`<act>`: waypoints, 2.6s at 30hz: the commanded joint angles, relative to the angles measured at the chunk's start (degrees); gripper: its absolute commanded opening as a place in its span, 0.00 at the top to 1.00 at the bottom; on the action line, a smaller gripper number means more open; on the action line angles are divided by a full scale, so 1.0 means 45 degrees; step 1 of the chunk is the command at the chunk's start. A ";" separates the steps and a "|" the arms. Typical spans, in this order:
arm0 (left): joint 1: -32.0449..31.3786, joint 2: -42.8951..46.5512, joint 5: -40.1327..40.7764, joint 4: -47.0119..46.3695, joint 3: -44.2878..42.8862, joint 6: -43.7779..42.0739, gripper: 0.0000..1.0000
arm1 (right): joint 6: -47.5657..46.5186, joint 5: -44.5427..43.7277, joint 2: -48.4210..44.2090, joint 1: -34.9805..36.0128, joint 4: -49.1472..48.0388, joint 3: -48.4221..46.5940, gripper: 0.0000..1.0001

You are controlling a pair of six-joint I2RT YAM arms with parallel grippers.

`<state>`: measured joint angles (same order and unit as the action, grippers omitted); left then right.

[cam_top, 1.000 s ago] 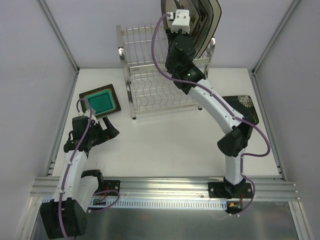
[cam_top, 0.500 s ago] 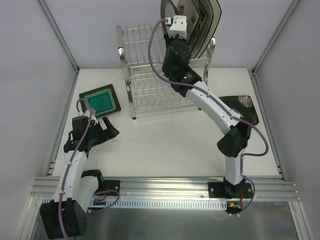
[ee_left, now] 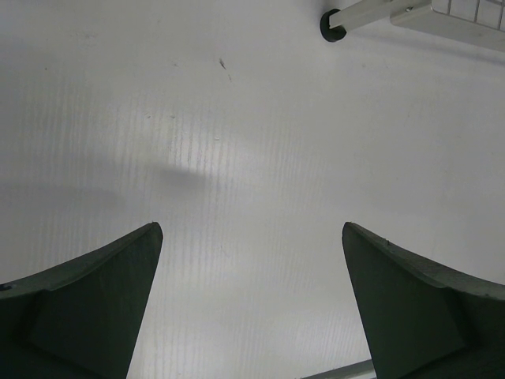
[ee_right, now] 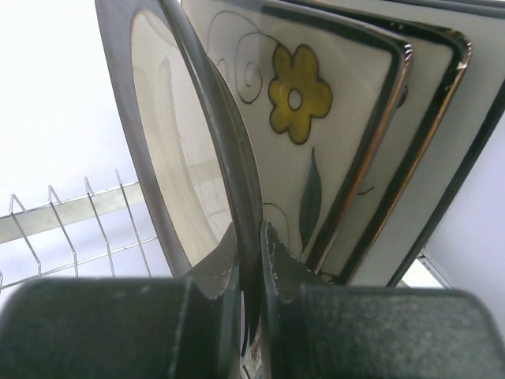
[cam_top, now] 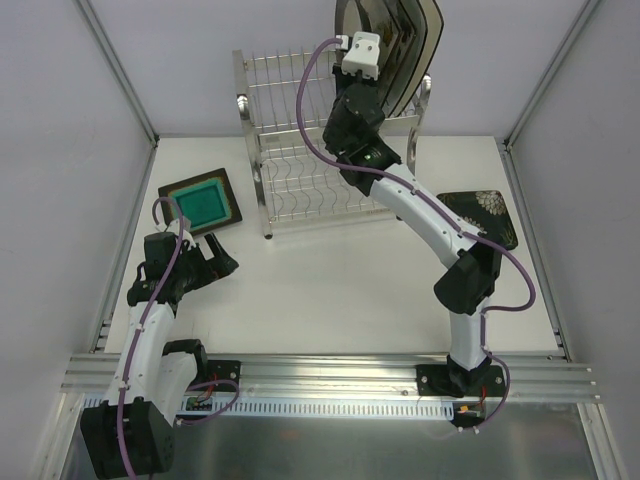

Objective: Load the plates into the dish rack
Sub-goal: Insert the plate into the dish rack, then grab a plate with the left arm

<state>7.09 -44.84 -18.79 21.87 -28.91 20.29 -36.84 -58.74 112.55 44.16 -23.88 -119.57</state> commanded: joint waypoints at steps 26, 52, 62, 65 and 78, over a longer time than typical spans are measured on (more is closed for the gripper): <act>-0.0072 0.0453 0.0444 0.0082 -0.0412 -0.0115 0.01 | 0.1740 0.0319 -0.0071 -0.0439 0.1223 -0.1789 0.99; -0.0092 0.0687 0.0444 0.0140 -0.0393 -0.0076 0.01 | 0.3109 0.1725 -0.1690 -0.0400 0.3469 -0.0813 0.44; -0.0092 0.0746 0.0444 0.0140 -0.0412 -0.0076 0.01 | 0.3323 0.3148 -0.3408 -0.0107 0.4504 0.0222 0.10; -0.0072 0.0765 0.0405 0.0140 -0.0412 -0.0076 0.01 | 0.3615 0.3909 -0.4306 0.0010 0.5246 0.0788 0.02; -0.0111 0.0551 0.0210 0.0140 -0.0451 0.0021 0.01 | 0.5490 0.6743 -1.0048 0.0010 0.8524 0.5611 0.01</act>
<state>7.07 -42.24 -17.47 23.03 -28.91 20.32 -15.64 -32.80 71.85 44.12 10.00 -97.65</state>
